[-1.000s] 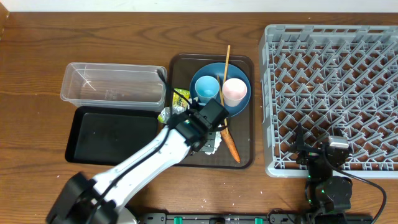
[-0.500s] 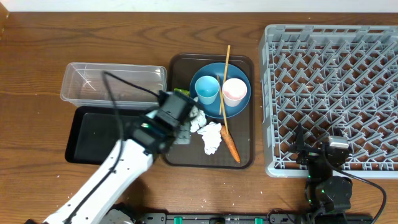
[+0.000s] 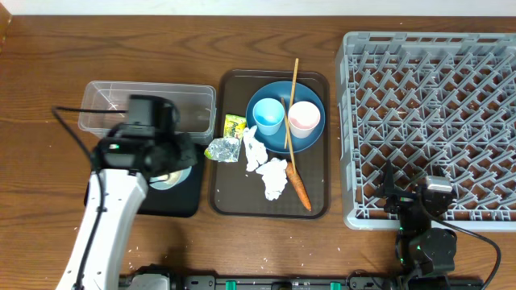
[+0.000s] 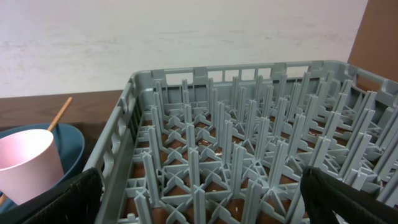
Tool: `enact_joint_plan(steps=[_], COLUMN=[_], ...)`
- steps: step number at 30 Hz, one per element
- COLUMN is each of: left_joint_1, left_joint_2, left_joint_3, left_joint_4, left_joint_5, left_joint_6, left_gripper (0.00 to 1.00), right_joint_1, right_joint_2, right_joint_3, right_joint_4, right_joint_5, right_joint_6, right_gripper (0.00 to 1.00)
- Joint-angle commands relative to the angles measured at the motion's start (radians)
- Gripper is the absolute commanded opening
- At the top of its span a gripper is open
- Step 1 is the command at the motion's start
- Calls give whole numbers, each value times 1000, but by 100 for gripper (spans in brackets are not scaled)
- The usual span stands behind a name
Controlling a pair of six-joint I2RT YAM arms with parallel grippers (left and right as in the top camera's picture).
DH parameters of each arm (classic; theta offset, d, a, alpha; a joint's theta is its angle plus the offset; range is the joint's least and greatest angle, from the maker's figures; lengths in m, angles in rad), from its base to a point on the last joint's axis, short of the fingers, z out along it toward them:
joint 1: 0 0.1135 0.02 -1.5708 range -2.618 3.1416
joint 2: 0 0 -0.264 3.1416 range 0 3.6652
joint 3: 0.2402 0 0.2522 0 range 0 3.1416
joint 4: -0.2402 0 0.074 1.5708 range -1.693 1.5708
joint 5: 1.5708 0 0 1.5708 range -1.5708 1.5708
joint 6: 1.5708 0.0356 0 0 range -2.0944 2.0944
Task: Sort waste into correct bins and load items into the dishwasher rack
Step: 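Lift the bowl with the left gripper and carry it over the black tray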
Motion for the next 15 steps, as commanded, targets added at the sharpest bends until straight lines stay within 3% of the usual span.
enact_joint_plan(steps=[1,4,10,15], left_joint_1=[117,212,394,528], left_joint_2=[-11,-11,-11,-11], left_joint_3=[2,-4,-67,-171], left_joint_4=[-2,-1,56,124], left_joint_5=[190,245,525,657], left_joint_6=[117,145,252,285], left_gripper=[6,6,6,6], right_joint_1=[13,13,13,13], right_joint_2=[-1,-1,-1,-1], right_joint_3=[-1,-1,-1,-1], right_joint_4=[-5,-5,-5,-5], right_joint_5=[0,0,-1,-1], right_joint_6=[5,5,5,5], right_gripper=[99,99,99,99])
